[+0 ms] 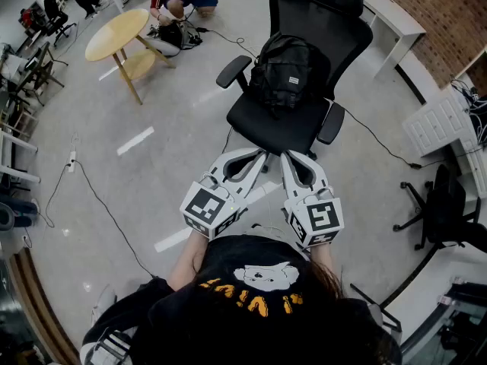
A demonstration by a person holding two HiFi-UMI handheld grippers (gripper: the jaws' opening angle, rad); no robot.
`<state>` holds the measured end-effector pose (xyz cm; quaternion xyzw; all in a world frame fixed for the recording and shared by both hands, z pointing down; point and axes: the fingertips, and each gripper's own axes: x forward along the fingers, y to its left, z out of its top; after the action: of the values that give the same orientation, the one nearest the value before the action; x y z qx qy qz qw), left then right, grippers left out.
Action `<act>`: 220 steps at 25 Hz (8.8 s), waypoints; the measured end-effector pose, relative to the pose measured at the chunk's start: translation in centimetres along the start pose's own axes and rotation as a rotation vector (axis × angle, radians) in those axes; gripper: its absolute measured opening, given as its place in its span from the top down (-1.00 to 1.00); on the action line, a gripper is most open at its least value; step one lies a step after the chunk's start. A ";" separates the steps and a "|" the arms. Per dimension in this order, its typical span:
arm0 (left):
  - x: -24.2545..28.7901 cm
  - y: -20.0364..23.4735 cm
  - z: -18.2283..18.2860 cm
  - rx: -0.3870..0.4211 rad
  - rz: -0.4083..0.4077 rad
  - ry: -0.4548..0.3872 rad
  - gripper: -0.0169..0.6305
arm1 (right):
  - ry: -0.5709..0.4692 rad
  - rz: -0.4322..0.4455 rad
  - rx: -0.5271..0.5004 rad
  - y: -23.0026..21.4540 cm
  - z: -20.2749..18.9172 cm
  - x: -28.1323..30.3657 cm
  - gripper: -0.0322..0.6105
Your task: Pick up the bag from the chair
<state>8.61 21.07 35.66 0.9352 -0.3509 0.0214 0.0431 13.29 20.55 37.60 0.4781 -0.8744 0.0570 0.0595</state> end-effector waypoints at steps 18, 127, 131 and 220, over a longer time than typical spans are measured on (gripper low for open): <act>0.2 -0.1 -1.1 0.028 0.049 0.064 0.91 | -0.035 0.031 0.056 -1.0 -1.1 -0.1 0.88; 40.2 40.0 -5.9 -0.043 -0.281 0.369 0.91 | 0.817 0.012 -0.073 -49.4 -24.8 50.3 0.06; 39.9 40.2 -5.9 -0.037 -0.295 0.372 0.91 | 0.809 -0.056 -0.039 -48.2 -24.1 49.3 0.23; 3.7 26.3 -5.2 0.056 -0.627 0.242 0.91 | 0.173 -0.794 0.467 -0.5 -5.9 14.8 0.71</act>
<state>-5.96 -0.55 42.84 0.9891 -0.0376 0.1278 0.0633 6.13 8.95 45.75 0.7699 -0.5793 0.2647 0.0402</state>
